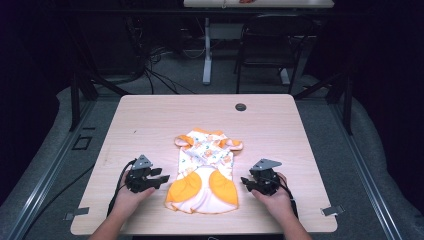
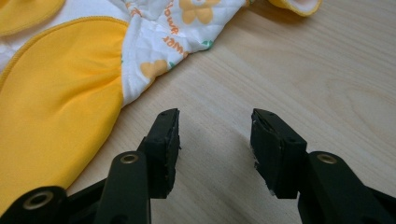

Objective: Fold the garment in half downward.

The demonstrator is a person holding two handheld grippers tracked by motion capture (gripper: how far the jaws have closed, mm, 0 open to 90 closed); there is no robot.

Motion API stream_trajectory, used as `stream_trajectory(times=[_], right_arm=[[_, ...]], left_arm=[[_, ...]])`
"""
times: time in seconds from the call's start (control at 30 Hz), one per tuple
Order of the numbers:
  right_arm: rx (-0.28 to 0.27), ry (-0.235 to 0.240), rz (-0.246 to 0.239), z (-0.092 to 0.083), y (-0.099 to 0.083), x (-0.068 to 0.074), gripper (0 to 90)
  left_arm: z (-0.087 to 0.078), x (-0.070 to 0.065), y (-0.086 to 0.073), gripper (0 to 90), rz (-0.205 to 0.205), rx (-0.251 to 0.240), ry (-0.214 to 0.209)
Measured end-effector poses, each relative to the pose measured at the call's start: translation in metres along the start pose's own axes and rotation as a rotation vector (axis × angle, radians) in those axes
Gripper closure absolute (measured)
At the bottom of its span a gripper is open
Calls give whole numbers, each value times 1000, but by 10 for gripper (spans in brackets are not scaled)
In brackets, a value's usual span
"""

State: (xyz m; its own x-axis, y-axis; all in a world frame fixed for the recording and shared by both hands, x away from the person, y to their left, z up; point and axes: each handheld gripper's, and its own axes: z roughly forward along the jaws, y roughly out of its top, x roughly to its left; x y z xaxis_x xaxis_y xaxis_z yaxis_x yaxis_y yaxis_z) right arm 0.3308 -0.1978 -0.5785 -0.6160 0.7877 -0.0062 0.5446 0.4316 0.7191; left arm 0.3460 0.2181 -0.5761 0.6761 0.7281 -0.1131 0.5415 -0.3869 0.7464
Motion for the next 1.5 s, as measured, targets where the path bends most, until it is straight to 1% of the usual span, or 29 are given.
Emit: stream_trajectory(times=[0.1, 0.2, 0.23, 0.3, 0.37, 0.4, 0.43, 0.47, 0.5, 0.53, 0.57, 0.6, 0.63, 0.67, 0.7, 0.73, 0.77, 0.8, 0.83, 0.9, 0.97, 1.0, 1.03, 1.1, 1.2, 1.27, 1.4, 1.43, 1.5], right_arm=[[1, 4, -3, 0, 0, 1, 515], [-18, 11, 0, 2, 1, 4, 516], [-10, 18, -1, 2, 2, 6, 516], [-14, 21, -11, 4, 3, 8, 517], [-17, 40, -25, 5, 6, 11, 517], [-17, 40, -25, 5, 6, 11, 517], [-25, 56, -36, 8, 10, 16, 522], [-24, 62, -39, 8, 11, 18, 527], [-38, 79, -37, 9, 12, 20, 549], [-38, 79, -37, 9, 12, 20, 549], [-44, 97, -30, 9, 14, 22, 558], [-62, 152, -13, 10, 17, 27, 593], [-62, 152, -13, 10, 17, 27, 593], [-69, 164, -11, 10, 18, 29, 595], [-70, 181, -36, 12, 19, 34, 598], [-65, 173, -44, 13, 19, 36, 598], [-65, 173, -44, 13, 19, 36, 598], [-51, 165, -69, 14, 19, 38, 597], [-51, 165, -71, 16, 20, 41, 597], [-54, 169, -74, 18, 20, 43, 601], [-43, 174, -84, 19, 20, 44, 603], [-27, 165, -111, 22, 19, 48, 609], [-30, 164, -122, 22, 19, 49, 612], [-29, 165, -123, 22, 19, 49, 612], [-25, 178, -100, 22, 19, 46, 612], [-24, 180, -103, 21, 18, 45, 613], [-16, 181, -106, 19, 17, 44, 618], [-12, 179, -115, 18, 17, 44, 618], [-10, 182, -121, 17, 16, 43, 619]], left_arm=[[0, 0, 0, 526, 9, 4, -1], [1, -2, 1, 529, 10, -4, -2], [1, -3, 2, 530, 14, -7, -5], [2, -6, 3, 534, 5, -12, -10], [4, -11, 5, 540, 14, -16, -23], [4, -11, 5, 544, 14, -16, -23], [7, -15, 7, 549, 32, -14, -31], [8, -18, 8, 556, 34, -15, -39], [9, -20, 9, 565, 45, -17, -43], [9, -20, 9, 573, 45, -17, -43], [11, -23, 10, 573, 60, -13, -52], [14, -28, 12, 593, 78, -7, -62], [14, -28, 12, 596, 78, -7, -62], [16, -32, 13, 596, 92, -8, -67], [18, -37, 14, 604, 105, -7, -71], [19, -39, 14, 605, 118, -2, -76], [19, -39, 14, 611, 118, -2, -76], [20, -41, 14, 611, 128, 2, -75], [21, -42, 14, 633, 144, 17, -75], [22, -42, 13, 652, 136, 23, -81], [23, -42, 13, 668, 135, 28, -88], [24, -42, 12, 699, 135, 38, -90], [24, -43, 12, 706, 137, 41, -89], [24, -44, 11, 727, 131, 44, -91], [24, -45, 10, 745, 129, 43, -97], [24, -47, 9, 750, 129, 48, -111], [23, -50, 9, 751, 135, 51, -120], [23, -51, 9, 751, 145, 53, -121], [22, -53, 8, 751, 145, 54, -125]])
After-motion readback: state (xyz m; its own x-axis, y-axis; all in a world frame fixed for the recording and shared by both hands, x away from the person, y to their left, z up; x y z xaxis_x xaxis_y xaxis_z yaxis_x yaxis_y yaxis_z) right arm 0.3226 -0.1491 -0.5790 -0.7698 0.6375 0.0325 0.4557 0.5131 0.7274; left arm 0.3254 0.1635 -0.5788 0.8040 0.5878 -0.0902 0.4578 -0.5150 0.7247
